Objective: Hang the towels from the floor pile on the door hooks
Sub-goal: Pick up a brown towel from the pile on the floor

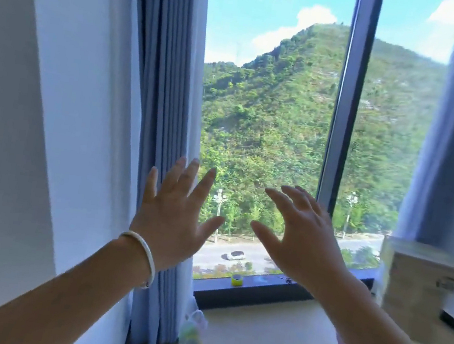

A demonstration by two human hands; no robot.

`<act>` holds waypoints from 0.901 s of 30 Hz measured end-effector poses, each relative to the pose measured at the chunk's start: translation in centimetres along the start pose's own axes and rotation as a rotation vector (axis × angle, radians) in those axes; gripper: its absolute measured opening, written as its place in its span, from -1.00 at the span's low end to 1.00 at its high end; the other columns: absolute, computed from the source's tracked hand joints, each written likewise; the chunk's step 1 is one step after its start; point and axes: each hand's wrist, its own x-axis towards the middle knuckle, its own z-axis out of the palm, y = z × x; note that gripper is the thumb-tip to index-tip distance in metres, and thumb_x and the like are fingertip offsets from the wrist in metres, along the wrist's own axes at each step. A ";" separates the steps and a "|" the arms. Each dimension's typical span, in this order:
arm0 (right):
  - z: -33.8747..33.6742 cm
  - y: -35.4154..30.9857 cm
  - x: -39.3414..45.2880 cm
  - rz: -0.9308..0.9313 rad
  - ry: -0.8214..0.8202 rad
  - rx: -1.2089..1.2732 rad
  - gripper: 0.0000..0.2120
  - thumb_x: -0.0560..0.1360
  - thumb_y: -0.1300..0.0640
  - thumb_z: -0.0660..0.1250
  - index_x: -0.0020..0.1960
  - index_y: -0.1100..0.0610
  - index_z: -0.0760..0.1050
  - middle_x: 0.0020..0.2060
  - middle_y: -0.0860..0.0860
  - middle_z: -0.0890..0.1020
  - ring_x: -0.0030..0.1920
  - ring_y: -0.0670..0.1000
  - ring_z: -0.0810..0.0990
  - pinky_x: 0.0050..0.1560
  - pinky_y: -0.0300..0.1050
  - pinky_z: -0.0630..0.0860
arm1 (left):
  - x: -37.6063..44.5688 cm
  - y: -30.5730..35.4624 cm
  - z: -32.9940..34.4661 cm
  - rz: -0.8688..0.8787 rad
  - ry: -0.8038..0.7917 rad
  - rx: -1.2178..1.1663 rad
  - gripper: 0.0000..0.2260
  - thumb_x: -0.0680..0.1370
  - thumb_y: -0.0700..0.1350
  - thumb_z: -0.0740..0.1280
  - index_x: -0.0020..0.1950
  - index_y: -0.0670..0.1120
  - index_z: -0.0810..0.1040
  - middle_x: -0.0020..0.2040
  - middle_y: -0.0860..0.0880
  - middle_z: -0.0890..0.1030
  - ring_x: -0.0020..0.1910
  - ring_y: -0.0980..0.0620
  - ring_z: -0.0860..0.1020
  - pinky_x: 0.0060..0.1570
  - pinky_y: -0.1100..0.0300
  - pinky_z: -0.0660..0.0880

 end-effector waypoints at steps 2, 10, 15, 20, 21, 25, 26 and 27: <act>-2.0 4.6 -0.9 0.049 0.010 -0.045 -0.39 0.47 -0.29 0.22 0.45 -0.09 0.27 0.45 0.00 0.33 0.49 0.02 0.16 0.44 0.14 0.14 | 2.2 5.2 1.3 0.069 0.010 -0.074 -0.28 0.47 0.38 -0.23 0.55 0.07 -0.22 0.58 -0.04 -0.13 0.53 -0.02 -0.24 0.45 -0.19 -0.20; -11.2 22.0 -7.2 0.281 0.050 -0.238 -0.41 0.48 -0.30 0.21 0.44 -0.12 0.25 0.43 0.00 0.33 0.47 0.01 0.18 0.44 0.23 0.14 | 9.7 25.5 4.5 0.327 0.055 -0.269 -0.31 0.51 0.37 -0.11 0.54 0.10 -0.26 0.58 -0.01 -0.17 0.53 0.00 -0.26 0.45 -0.14 -0.27; -17.9 30.4 -12.8 0.453 0.068 -0.393 -0.42 0.48 -0.29 0.19 0.43 -0.10 0.27 0.42 0.00 0.34 0.45 0.01 0.21 0.43 0.22 0.16 | 11.8 38.7 4.8 0.491 0.078 -0.416 -0.31 0.52 0.36 -0.07 0.54 0.10 -0.23 0.58 -0.01 -0.15 0.54 -0.01 -0.23 0.47 -0.15 -0.21; -24.2 35.6 -18.0 0.628 0.092 -0.536 -0.42 0.49 -0.27 0.19 0.44 -0.06 0.29 0.43 -0.01 0.33 0.46 0.01 0.20 0.43 0.19 0.16 | 13.0 49.7 4.7 0.643 0.073 -0.556 -0.30 0.50 0.37 -0.12 0.55 0.10 -0.22 0.58 -0.01 -0.16 0.53 -0.02 -0.25 0.47 -0.17 -0.21; -25.2 36.3 -18.9 0.657 0.096 -0.563 -0.42 0.49 -0.26 0.19 0.44 -0.05 0.30 0.43 -0.01 0.33 0.45 0.01 0.21 0.43 0.18 0.17 | 13.2 51.6 4.7 0.672 0.072 -0.584 -0.30 0.50 0.37 -0.12 0.54 0.11 -0.24 0.58 0.00 -0.17 0.53 -0.01 -0.26 0.47 -0.16 -0.23; -28.4 39.0 -21.9 0.771 0.104 -0.649 -0.41 0.50 -0.26 0.19 0.46 -0.07 0.26 0.44 -0.01 0.31 0.47 0.01 0.18 0.45 0.14 0.15 | 13.5 58.6 4.6 0.787 0.085 -0.682 -0.30 0.48 0.38 -0.17 0.53 0.11 -0.24 0.57 0.00 -0.16 0.53 0.00 -0.26 0.46 -0.17 -0.23; -28.9 39.6 -22.5 0.796 0.104 -0.670 -0.41 0.50 -0.26 0.19 0.47 -0.07 0.25 0.45 -0.01 0.30 0.47 0.00 0.17 0.46 0.13 0.13 | 13.6 60.0 4.6 0.814 0.086 -0.701 -0.30 0.47 0.39 -0.20 0.53 0.11 -0.24 0.57 0.00 -0.15 0.53 0.00 -0.25 0.47 -0.20 -0.19; -29.4 40.3 -23.1 0.821 0.108 -0.689 -0.41 0.51 -0.26 0.19 0.47 -0.07 0.25 0.45 -0.01 0.29 0.48 0.00 0.15 0.47 0.13 0.12 | 13.9 61.5 4.6 0.843 0.091 -0.724 -0.30 0.46 0.39 -0.21 0.53 0.11 -0.24 0.57 0.00 -0.15 0.53 -0.01 -0.25 0.47 -0.22 -0.15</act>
